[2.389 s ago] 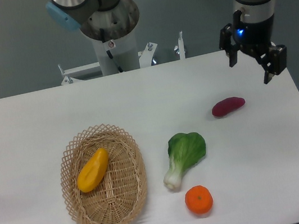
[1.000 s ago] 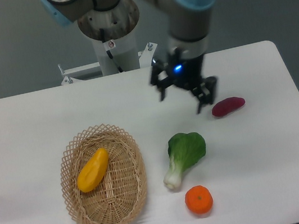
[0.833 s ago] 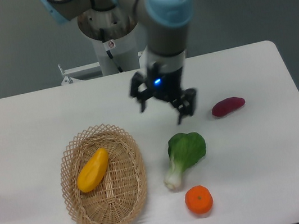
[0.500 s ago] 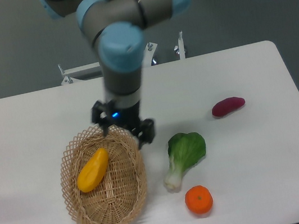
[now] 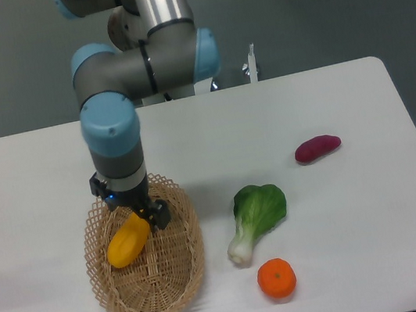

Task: Pick up the mango from the basket
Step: 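Lower the gripper onto the yellow mango and close on it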

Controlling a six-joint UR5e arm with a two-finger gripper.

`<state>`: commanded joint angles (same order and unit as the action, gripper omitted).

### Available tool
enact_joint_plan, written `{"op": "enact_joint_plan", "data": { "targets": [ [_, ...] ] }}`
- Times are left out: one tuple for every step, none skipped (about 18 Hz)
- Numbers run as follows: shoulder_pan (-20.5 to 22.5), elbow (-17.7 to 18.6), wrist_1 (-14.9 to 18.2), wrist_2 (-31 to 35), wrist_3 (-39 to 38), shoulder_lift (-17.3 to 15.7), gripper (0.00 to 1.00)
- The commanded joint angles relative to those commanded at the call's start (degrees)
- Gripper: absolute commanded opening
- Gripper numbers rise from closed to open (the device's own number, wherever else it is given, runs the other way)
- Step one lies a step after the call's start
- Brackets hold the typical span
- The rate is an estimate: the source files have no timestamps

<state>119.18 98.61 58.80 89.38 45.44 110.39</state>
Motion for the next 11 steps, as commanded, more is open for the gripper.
{"op": "enact_joint_plan", "data": {
  "targets": [
    [-0.1,0.1,0.1,0.2,0.1,0.4,1.00],
    [-0.1,0.2,0.1,0.3,0.0,0.6,1.00],
    [-0.2,0.2,0.1,0.4,0.0,1.0,1.00],
    [-0.2,0.2,0.1,0.5,-0.2,1.1,1.00],
    [-0.4,0.3,0.0,0.5,-0.5,1.2,1.00],
    [-0.5,0.5,0.0,0.9,-0.6,1.3,1.00],
    [-0.7,0.6,-0.3,1.5,-0.8,1.8,1.00],
    [-1.1,0.7,-1.0,2.1,-1.2,2.2,1.00],
    [-1.5,1.1,-1.9,2.5,-1.7,2.4,1.00],
    [-1.7,1.5,-2.9,2.6,-2.1,2.6,1.00],
    [-1.7,2.1,-3.9,2.6,-2.4,2.8,1.00]
  ]
}}
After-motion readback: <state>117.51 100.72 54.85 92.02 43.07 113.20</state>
